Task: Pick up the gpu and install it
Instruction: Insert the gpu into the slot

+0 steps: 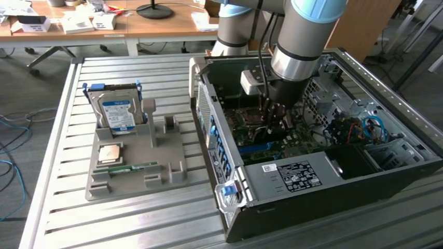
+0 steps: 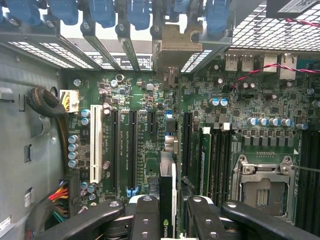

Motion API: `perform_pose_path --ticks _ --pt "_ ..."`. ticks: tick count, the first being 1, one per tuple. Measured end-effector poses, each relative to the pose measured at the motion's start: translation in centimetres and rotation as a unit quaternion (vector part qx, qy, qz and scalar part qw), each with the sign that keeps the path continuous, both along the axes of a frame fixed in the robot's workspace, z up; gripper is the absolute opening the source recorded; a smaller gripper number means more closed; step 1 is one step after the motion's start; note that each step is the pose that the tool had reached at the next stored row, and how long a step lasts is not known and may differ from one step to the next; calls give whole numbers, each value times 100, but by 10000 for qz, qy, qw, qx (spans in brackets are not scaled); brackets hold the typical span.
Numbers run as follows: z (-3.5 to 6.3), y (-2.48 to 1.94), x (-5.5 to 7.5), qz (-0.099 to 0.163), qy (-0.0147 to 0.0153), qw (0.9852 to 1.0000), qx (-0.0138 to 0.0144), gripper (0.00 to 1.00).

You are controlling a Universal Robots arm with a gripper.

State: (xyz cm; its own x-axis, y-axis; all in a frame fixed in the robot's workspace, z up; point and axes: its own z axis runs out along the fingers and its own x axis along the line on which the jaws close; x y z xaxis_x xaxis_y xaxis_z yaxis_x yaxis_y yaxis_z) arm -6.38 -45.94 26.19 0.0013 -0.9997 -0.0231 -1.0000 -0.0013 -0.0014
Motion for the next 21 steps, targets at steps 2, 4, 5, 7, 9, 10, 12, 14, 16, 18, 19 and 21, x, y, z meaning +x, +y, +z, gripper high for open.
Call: perform_pose_path --ticks 2,4,5,7,9,10,12,14,16,18,19,21 --pt "-3 0 -4 -1 -4 10000 1 26" --pt "-7 0 -11 -1 -13 10000 1 26" --pt "-9 0 -16 0 -20 10000 1 26" --pt "-14 0 -27 0 -36 10000 0 26" --pt "-19 0 -36 2 -53 10000 0 26" --pt "-20 1 -40 2 -60 10000 0 26" --pt "-22 1 -45 2 -71 10000 1 26" --pt "-23 0 -51 3 -81 10000 1 26" --pt "-24 0 -55 4 -87 10000 1 26" --pt "-24 0 -56 5 -88 10000 1 26" --pt "-25 0 -59 4 -89 10000 1 26" --pt "-27 0 -68 3 -94 10000 1 26"
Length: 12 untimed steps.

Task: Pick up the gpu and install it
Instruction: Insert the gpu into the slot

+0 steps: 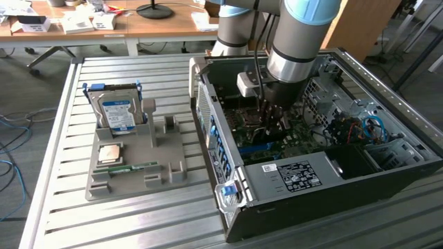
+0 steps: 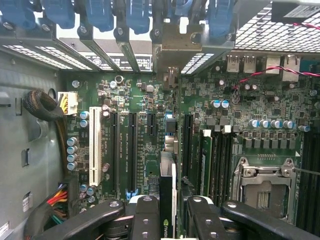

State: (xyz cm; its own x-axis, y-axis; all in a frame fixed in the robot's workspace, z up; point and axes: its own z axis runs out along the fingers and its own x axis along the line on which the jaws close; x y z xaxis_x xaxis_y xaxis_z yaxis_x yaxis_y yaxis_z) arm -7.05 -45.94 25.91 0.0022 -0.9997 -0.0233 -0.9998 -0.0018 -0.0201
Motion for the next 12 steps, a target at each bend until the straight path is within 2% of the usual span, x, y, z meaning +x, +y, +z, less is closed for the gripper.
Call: perform_pose_path --ticks 12 --pt "-3 0 -34 1 -2 10000 0 26"
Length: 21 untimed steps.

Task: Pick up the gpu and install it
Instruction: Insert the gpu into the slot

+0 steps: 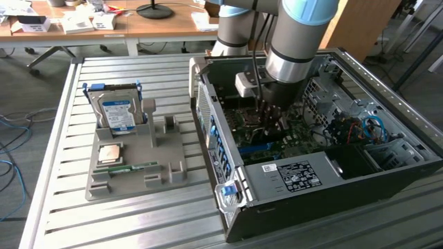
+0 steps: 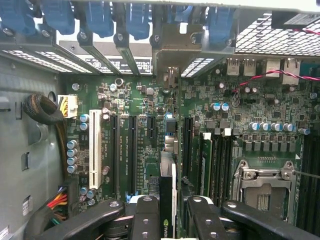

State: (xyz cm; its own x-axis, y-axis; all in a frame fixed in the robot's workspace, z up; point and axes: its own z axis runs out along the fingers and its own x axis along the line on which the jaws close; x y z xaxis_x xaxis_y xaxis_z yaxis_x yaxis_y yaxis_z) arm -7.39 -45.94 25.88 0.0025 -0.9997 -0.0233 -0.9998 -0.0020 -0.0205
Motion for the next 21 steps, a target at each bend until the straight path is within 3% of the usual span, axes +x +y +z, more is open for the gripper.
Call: perform_pose_path --ticks 21 --pt "0 0 -30 -1 -1 10000 -1 26"
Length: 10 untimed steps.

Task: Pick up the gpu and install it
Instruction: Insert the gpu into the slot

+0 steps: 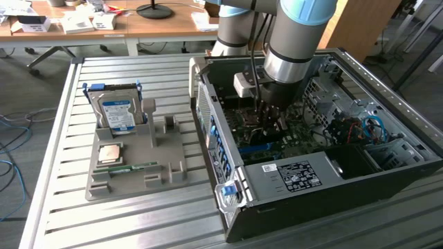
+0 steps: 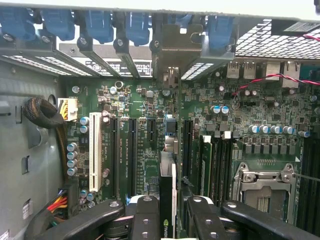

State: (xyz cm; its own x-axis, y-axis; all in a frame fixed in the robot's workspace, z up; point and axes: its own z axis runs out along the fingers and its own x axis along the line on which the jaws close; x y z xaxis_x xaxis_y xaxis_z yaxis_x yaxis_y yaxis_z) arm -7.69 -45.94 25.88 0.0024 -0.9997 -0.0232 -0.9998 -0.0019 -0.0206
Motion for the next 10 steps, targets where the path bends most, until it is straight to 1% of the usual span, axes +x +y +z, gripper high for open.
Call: perform_pose_path --ticks 6,10 --pt "0 0 -7 0 1 10000 0 26" --pt "1 -1 -6 1 12 10000 -1 26"
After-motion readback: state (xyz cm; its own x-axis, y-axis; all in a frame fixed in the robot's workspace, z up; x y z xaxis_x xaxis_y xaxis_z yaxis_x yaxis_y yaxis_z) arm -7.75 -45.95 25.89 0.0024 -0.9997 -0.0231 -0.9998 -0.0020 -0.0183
